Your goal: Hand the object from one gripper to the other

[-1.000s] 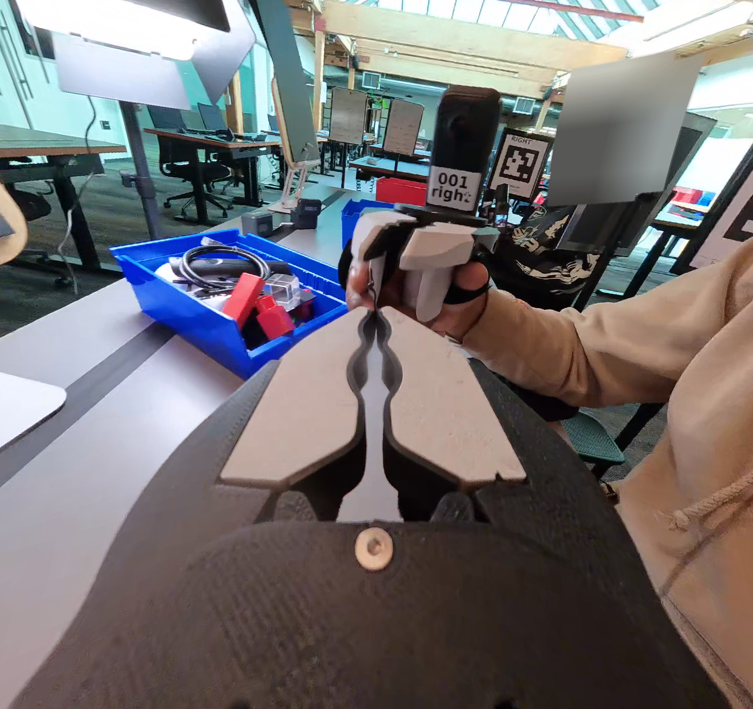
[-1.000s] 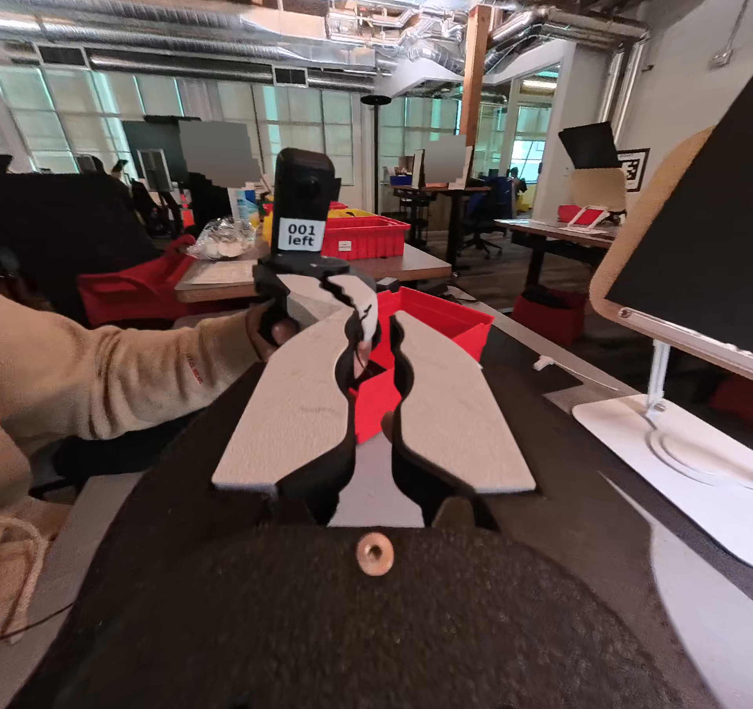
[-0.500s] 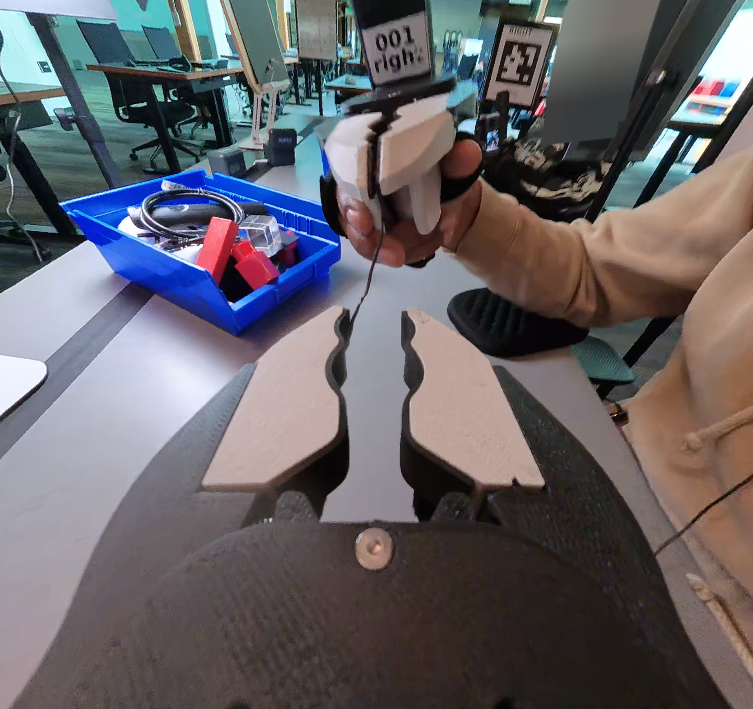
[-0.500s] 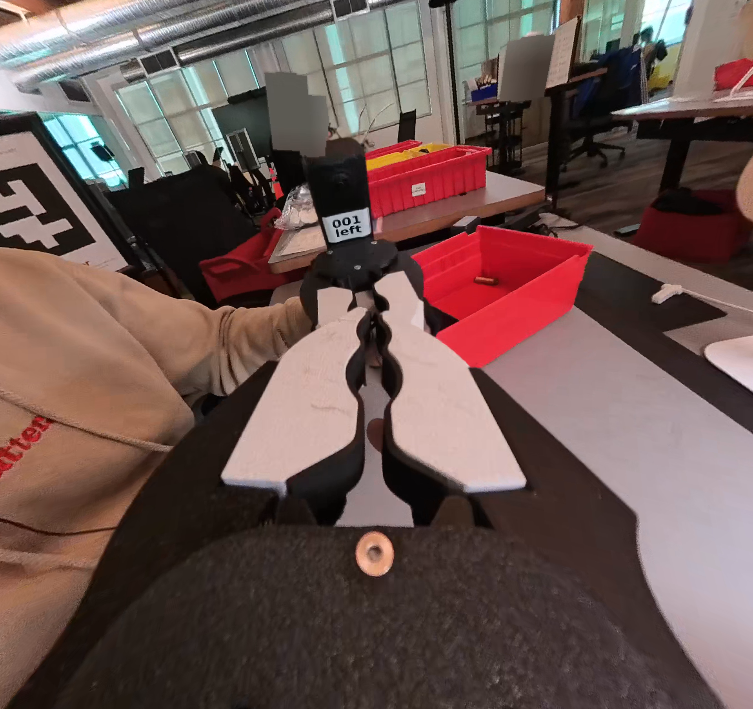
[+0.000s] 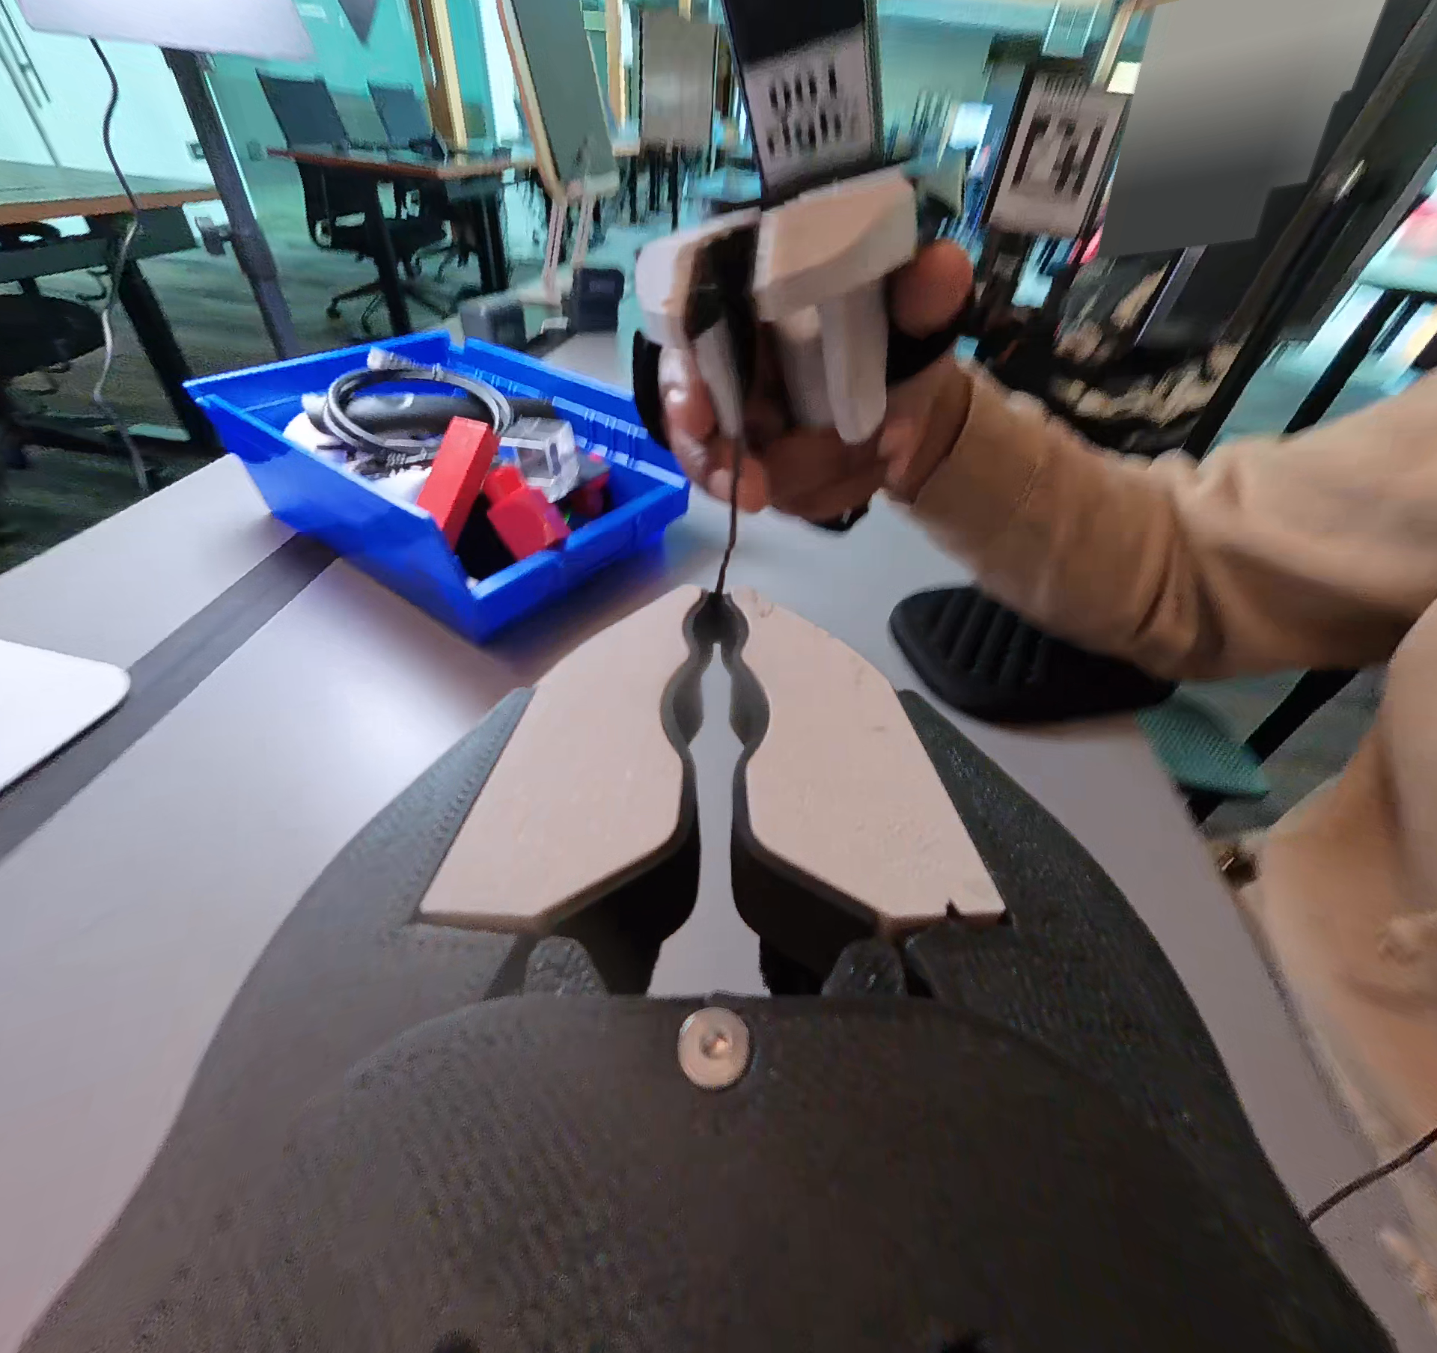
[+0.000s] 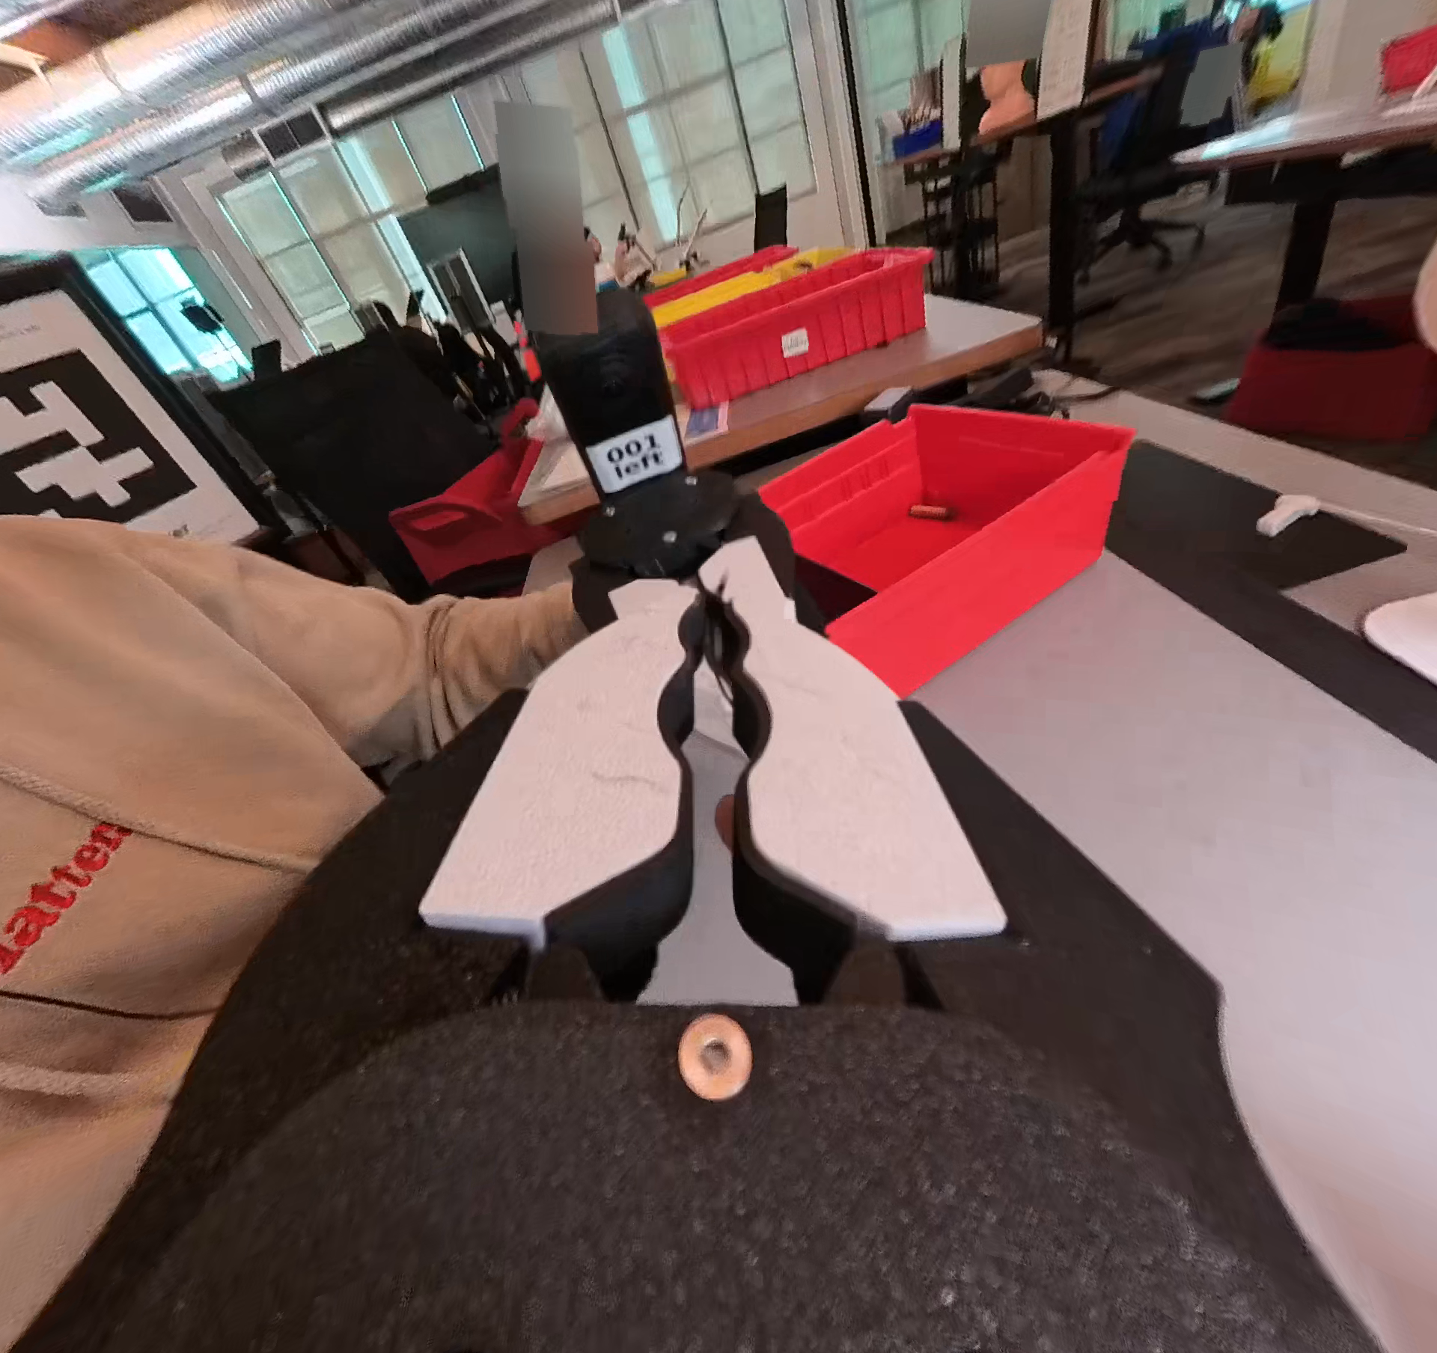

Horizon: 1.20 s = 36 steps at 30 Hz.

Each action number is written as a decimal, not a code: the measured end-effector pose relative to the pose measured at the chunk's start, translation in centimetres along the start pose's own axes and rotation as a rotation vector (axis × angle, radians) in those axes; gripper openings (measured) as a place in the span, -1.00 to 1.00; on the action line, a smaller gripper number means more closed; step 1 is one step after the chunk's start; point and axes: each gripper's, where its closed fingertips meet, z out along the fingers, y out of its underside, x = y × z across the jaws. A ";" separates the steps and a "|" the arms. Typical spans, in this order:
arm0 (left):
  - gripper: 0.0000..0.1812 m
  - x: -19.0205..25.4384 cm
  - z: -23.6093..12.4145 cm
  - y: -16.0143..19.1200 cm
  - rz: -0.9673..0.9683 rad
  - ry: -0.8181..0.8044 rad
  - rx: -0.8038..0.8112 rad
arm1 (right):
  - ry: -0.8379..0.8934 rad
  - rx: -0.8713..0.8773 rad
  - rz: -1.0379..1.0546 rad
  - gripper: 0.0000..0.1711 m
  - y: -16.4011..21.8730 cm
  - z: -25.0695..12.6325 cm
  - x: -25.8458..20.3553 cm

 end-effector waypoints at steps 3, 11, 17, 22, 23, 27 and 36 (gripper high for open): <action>-0.99 -0.4 -0.6 -1.8 -0.153 0.038 0.153 | -0.020 0.144 -0.056 -0.56 -1.4 -0.2 -0.1; -0.98 0.0 -0.7 -2.5 -0.174 0.056 0.217 | 0.014 0.073 -0.133 -0.99 1.7 2.7 0.6; -0.82 -0.4 -2.5 -3.9 -0.185 0.078 0.241 | 0.042 -0.072 -0.125 -1.00 2.7 1.8 1.2; -0.99 -0.3 -1.3 -2.4 -0.165 0.051 0.147 | 0.075 -0.222 -0.212 -0.99 5.9 3.7 1.3; -0.99 -0.3 -1.2 -2.2 -0.161 0.051 0.136 | 0.082 -0.240 -0.228 -0.99 6.2 3.9 1.3; -0.99 -0.6 -1.7 -2.4 -0.136 0.030 0.115 | 0.113 -0.216 -0.264 -0.94 5.7 3.5 1.7; -0.99 0.2 -0.2 0.3 0.000 0.011 -0.050 | 0.034 -0.096 -0.154 -0.83 3.5 2.6 0.7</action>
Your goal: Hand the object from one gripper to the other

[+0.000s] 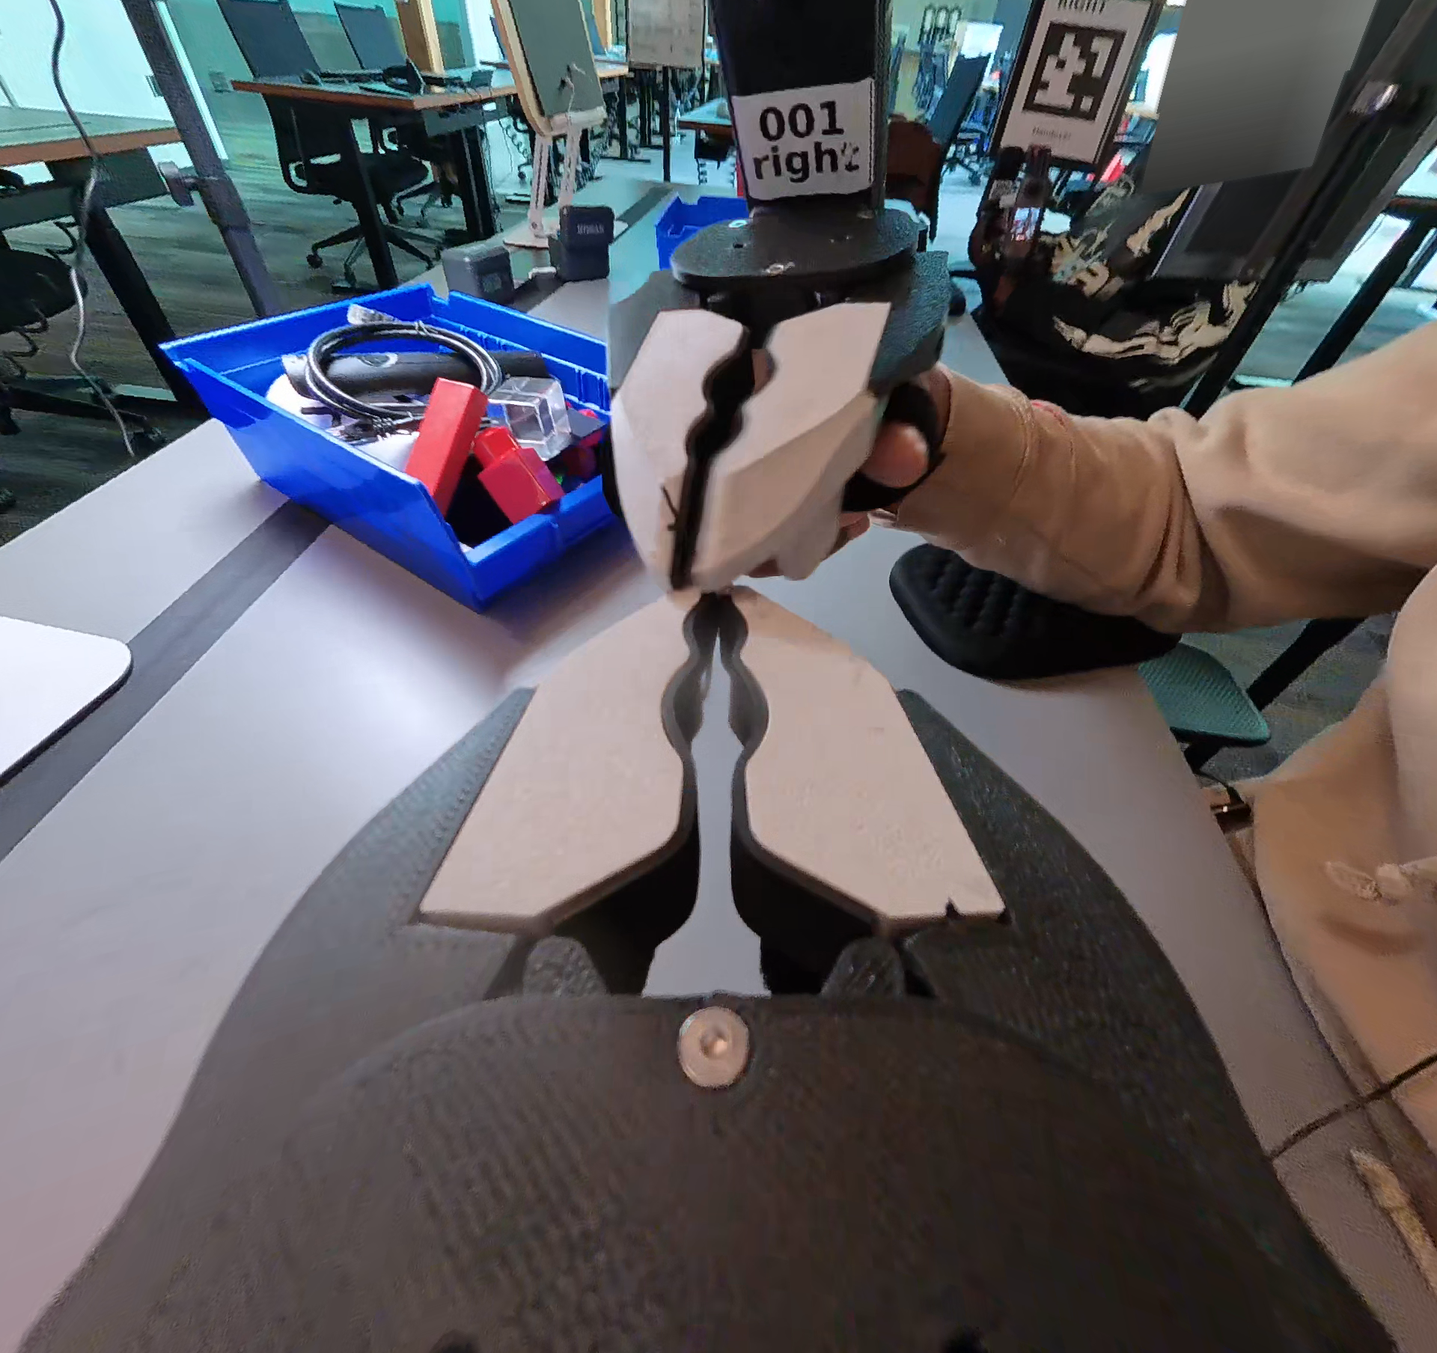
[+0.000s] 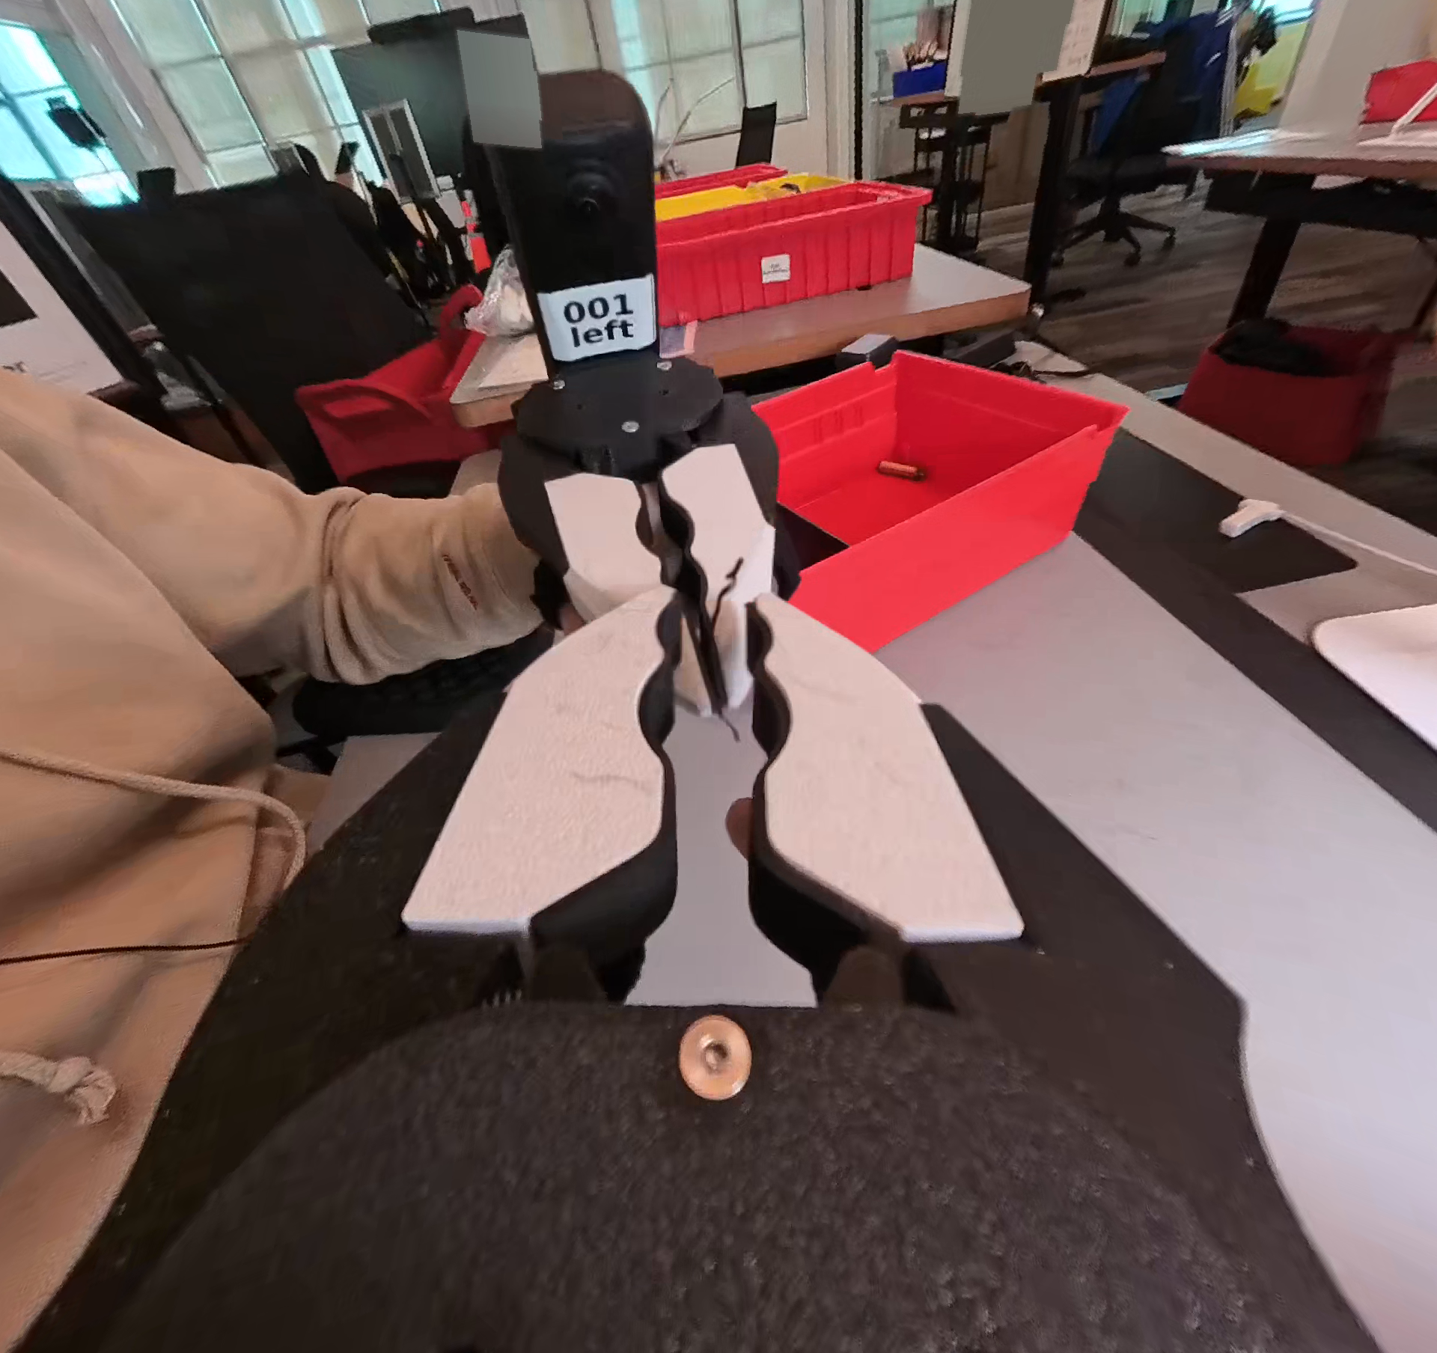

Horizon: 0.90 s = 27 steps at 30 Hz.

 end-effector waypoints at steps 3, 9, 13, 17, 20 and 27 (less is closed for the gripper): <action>-0.98 -0.2 -0.1 0.3 0.019 -0.007 -0.011 | -0.020 -0.007 0.018 -1.00 0.5 0.4 0.0; -0.88 -0.5 -1.8 -1.7 -0.090 0.053 0.103 | 0.006 -0.055 -0.026 -1.00 0.7 -0.4 0.4; -0.91 -0.5 -1.4 -1.2 -0.070 0.034 0.066 | 0.041 -0.148 -0.083 -1.00 2.4 0.6 0.4; -0.99 -0.6 -1.3 -0.8 -0.071 0.022 0.041 | 0.056 -0.179 -0.112 -1.00 2.9 0.8 0.4; -1.00 -0.6 -1.3 -0.6 -0.074 0.020 0.022 | 0.074 -0.201 -0.145 -1.00 3.1 0.9 0.5; -1.00 -0.9 -1.6 -0.9 -0.089 0.024 0.047 | 0.107 -0.172 -0.187 -0.97 2.7 0.6 0.9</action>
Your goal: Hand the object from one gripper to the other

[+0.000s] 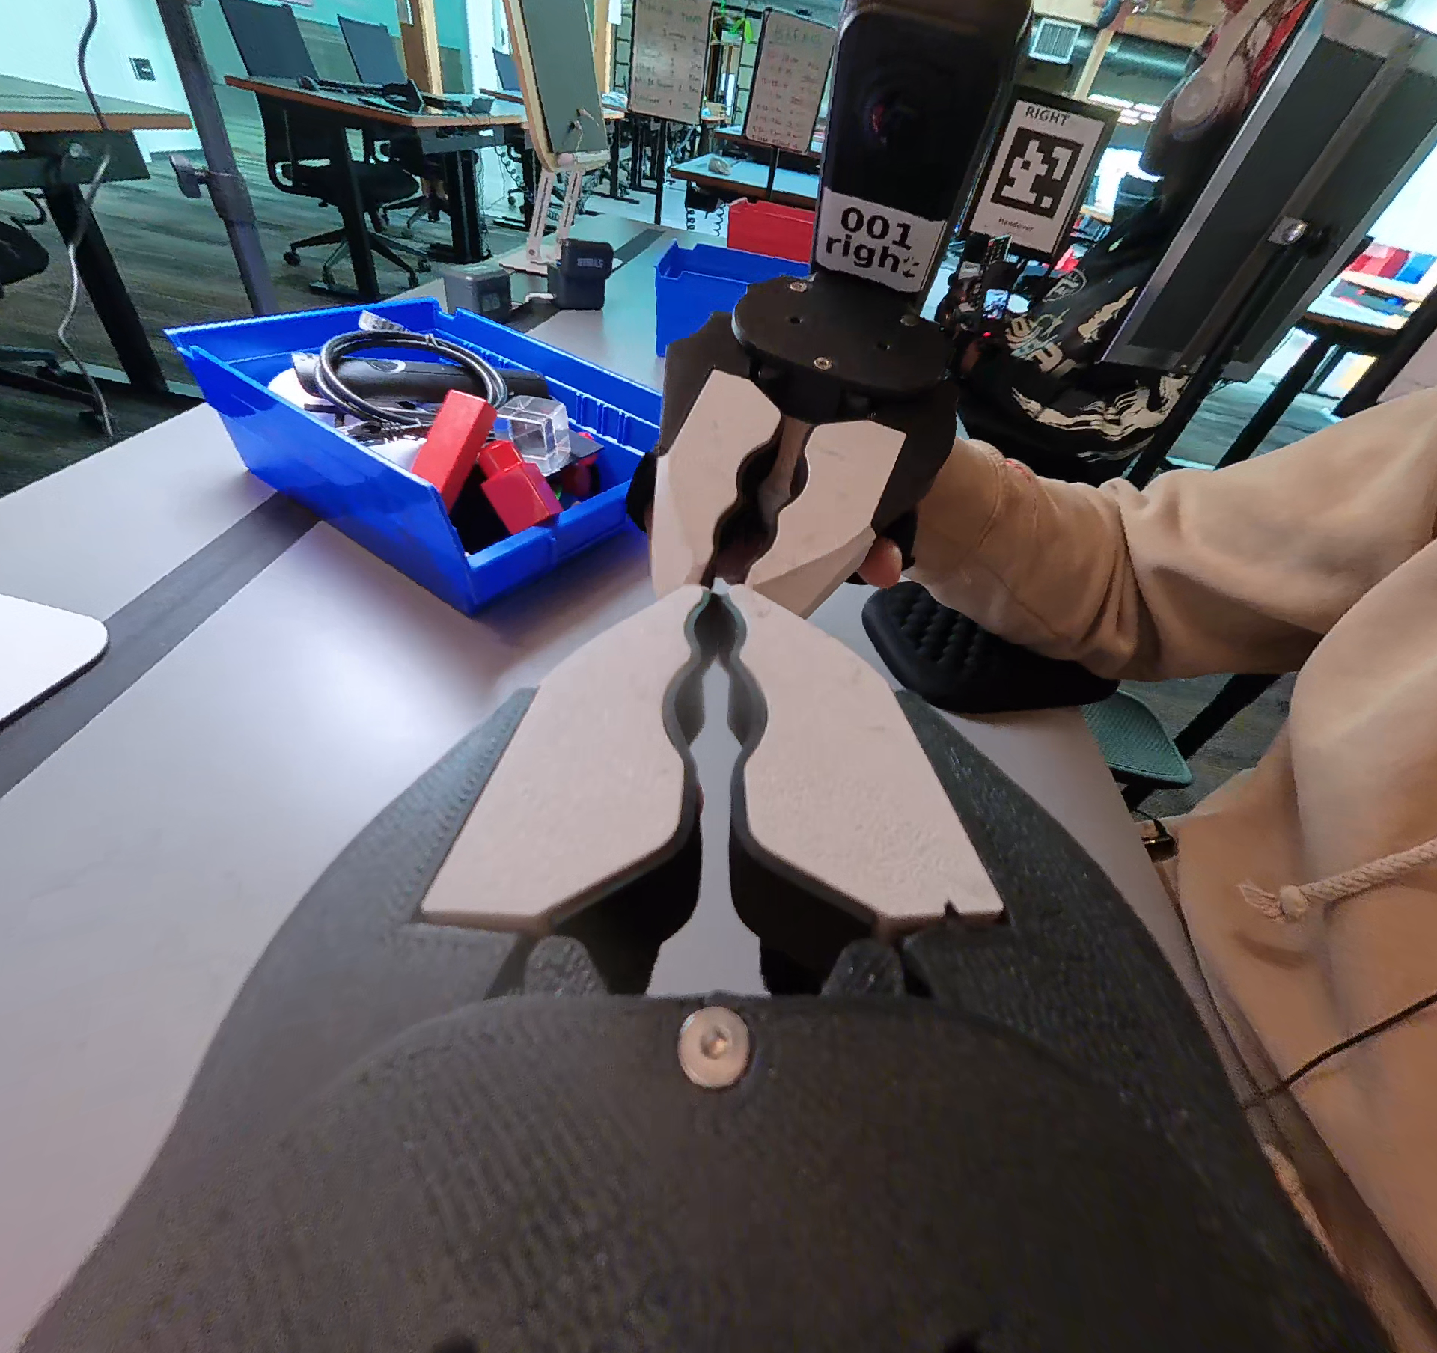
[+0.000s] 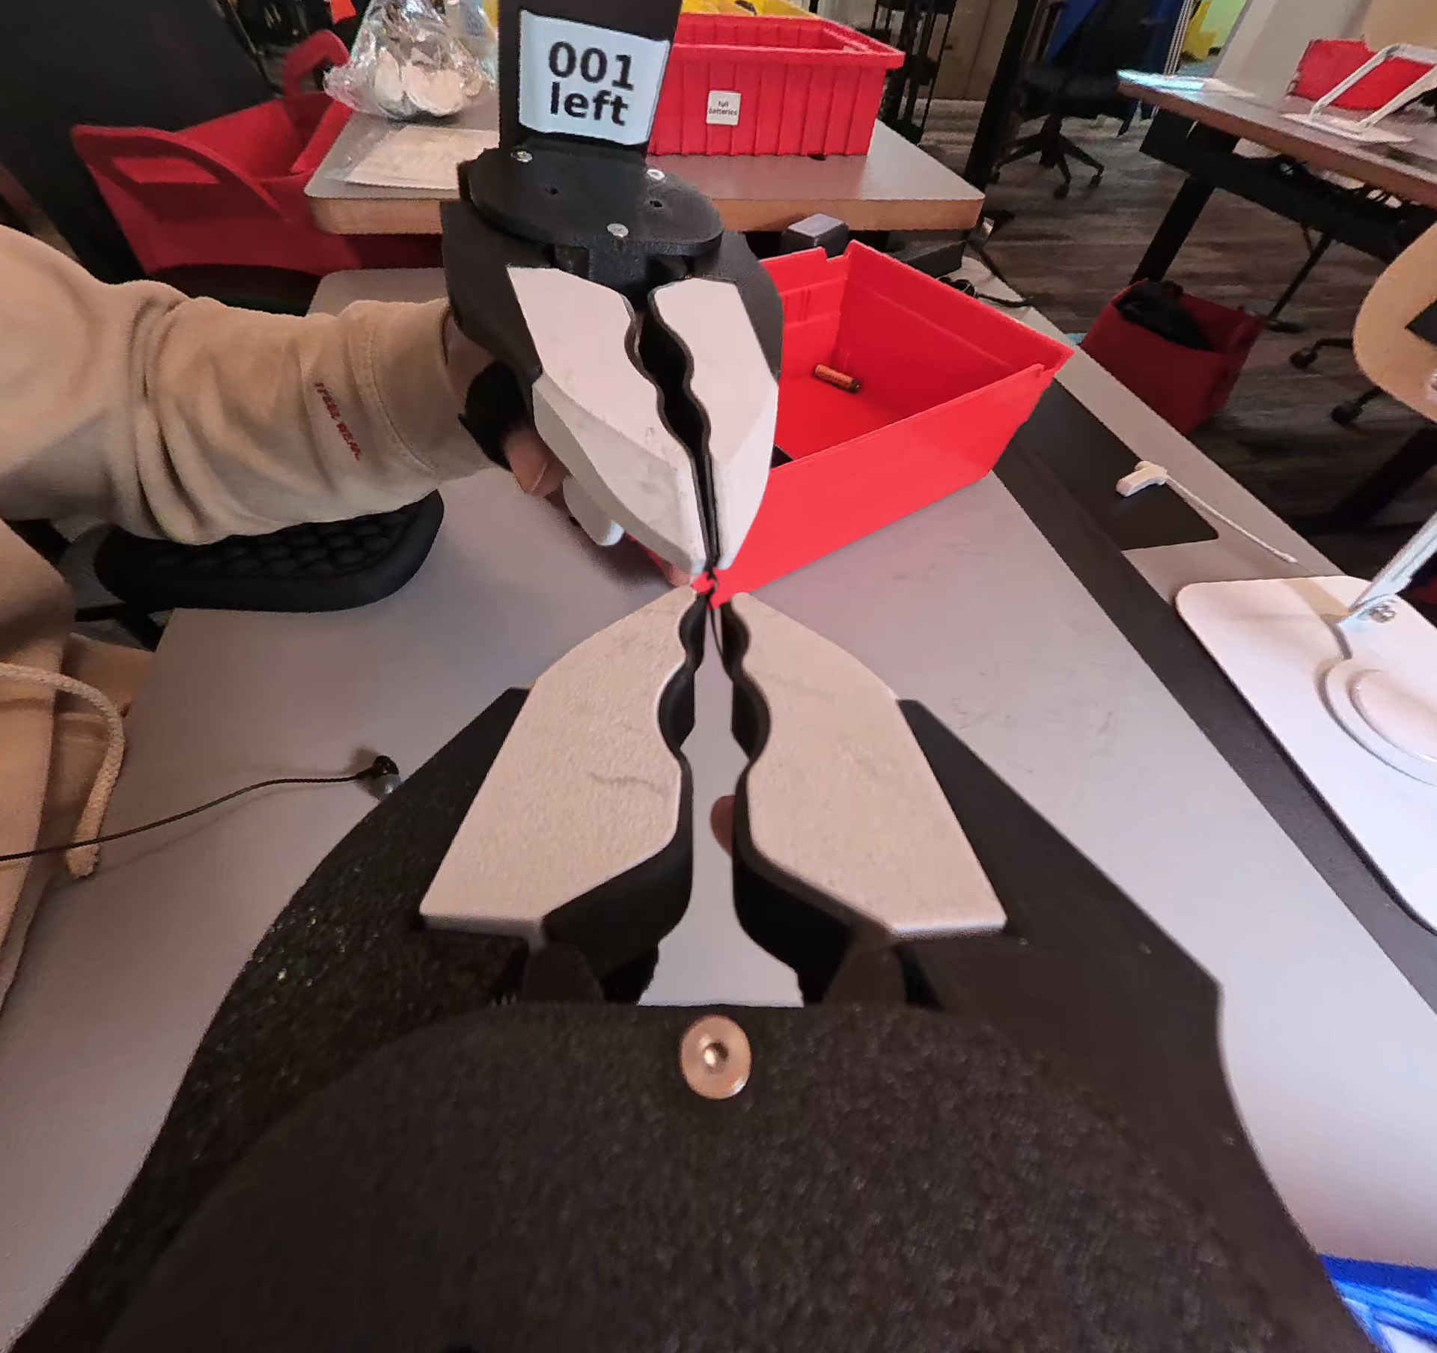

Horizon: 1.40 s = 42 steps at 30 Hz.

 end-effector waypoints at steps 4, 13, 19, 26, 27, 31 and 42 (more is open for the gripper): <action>-1.00 0.0 -0.1 0.1 -0.027 0.019 0.000 | 0.005 -0.003 -0.017 -0.85 0.1 -0.1 0.1; -0.81 -0.4 -1.0 -1.3 0.006 -0.007 0.089 | 0.036 -0.011 -0.052 -0.99 0.1 -0.3 0.6; -0.51 -8.1 -9.4 -5.3 0.101 -0.457 0.288 | 0.406 0.030 0.044 -0.99 0.0 -8.0 9.7; -1.00 -13.8 -22.1 -6.9 0.198 -0.985 0.571 | 0.768 -0.034 0.271 -0.98 6.3 -16.8 18.4; -1.00 -14.1 -23.7 -6.8 0.207 -1.046 0.625 | 0.797 -0.046 0.309 -0.98 7.2 -17.4 19.0; -1.00 -15.5 -28.6 -5.0 0.213 -1.315 0.700 | 0.872 -0.079 0.361 -0.98 9.1 -19.1 20.4; -1.00 -17.2 -28.3 -3.5 0.088 -1.241 0.667 | 1.074 -0.072 0.345 -0.97 9.2 -23.1 25.6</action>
